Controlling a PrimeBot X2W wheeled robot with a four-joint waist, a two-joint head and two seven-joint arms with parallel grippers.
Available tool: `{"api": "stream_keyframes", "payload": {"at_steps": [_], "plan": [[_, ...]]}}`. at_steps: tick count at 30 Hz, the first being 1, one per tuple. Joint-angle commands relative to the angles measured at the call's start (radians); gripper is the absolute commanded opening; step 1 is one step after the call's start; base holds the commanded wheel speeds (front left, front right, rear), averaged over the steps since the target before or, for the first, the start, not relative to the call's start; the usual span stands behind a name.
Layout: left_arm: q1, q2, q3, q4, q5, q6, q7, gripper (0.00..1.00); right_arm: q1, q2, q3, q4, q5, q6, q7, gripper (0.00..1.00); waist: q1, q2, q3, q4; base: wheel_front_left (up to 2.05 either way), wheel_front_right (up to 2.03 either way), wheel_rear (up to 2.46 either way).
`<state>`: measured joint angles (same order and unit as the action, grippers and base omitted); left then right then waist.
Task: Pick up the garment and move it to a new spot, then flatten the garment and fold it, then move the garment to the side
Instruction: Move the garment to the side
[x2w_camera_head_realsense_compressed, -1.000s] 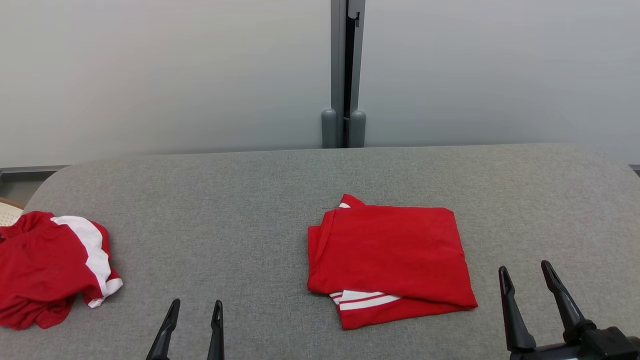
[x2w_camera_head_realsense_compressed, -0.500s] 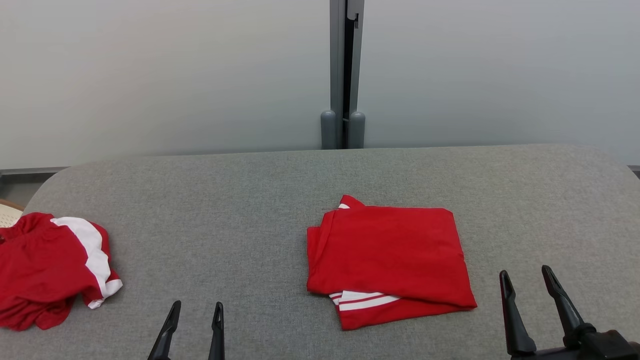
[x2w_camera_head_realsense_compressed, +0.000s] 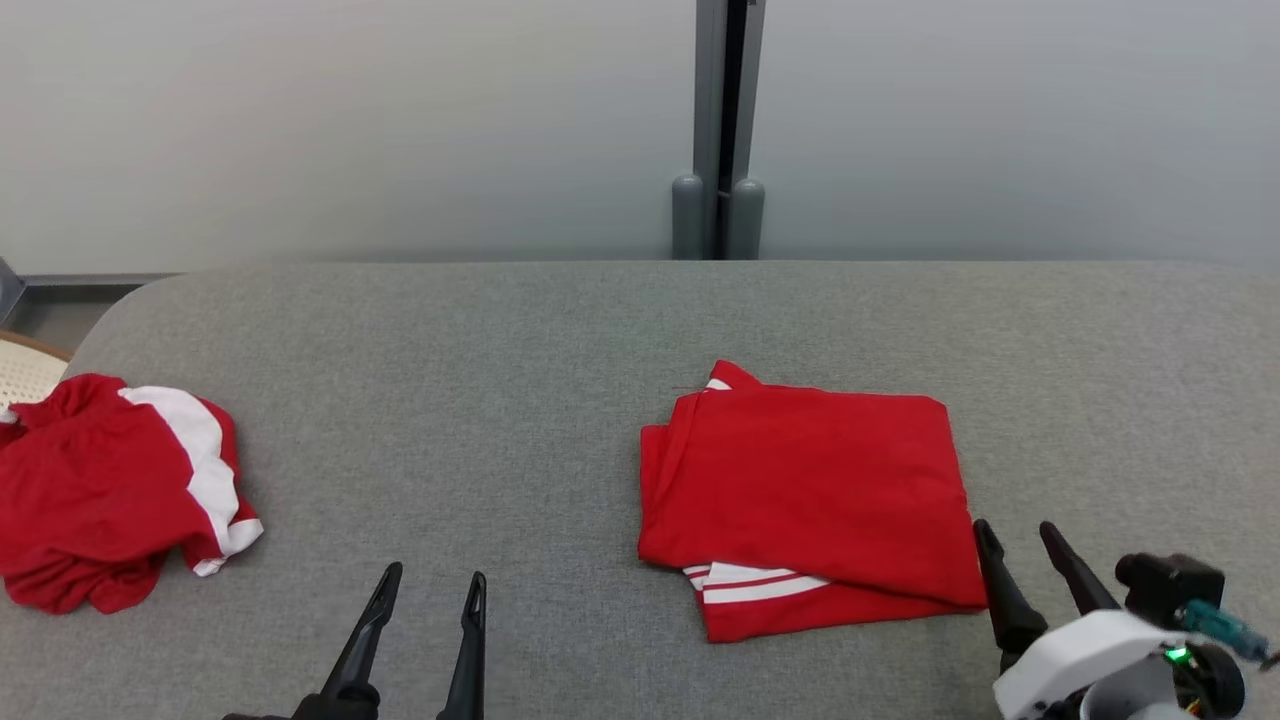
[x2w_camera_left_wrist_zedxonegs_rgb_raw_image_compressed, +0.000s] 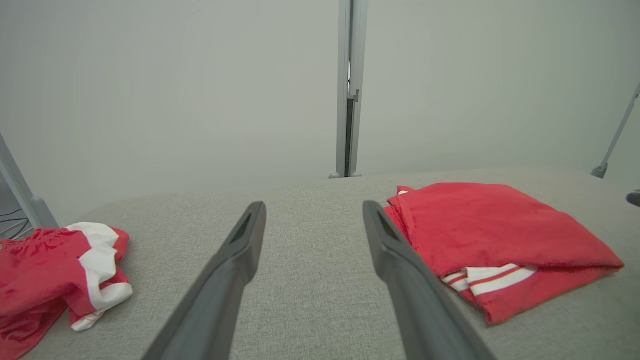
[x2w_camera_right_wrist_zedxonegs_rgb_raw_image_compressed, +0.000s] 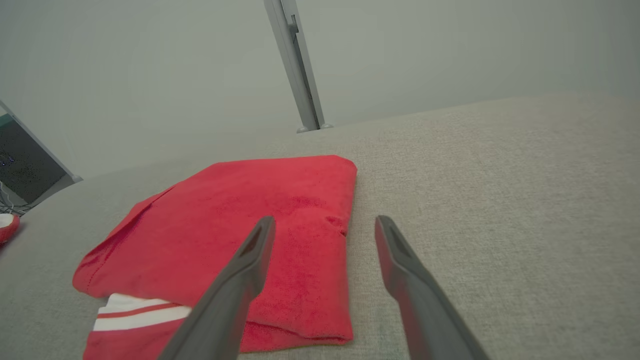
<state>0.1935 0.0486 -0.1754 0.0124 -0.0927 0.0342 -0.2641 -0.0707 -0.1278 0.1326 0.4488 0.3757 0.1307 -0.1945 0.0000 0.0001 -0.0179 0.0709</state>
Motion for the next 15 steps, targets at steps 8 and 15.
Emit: {"api": "stream_keyframes", "payload": {"at_steps": [8,15], "plan": [[-0.069,0.004,-0.015,-0.008,0.011,-0.025,0.0,1.0,-0.21,-0.197,0.106,0.096,0.342,0.0,0.303,1.0,0.0,-0.0001,0.113,0.066,0.0,0.0,0.0],[-0.109,0.004,-0.022,-0.008,0.004,-0.021,0.0,1.0,-0.254,-0.277,0.172,0.043,0.517,0.0,0.47,1.0,0.0,-0.0001,0.176,0.08,0.0,0.0,0.0]]}}
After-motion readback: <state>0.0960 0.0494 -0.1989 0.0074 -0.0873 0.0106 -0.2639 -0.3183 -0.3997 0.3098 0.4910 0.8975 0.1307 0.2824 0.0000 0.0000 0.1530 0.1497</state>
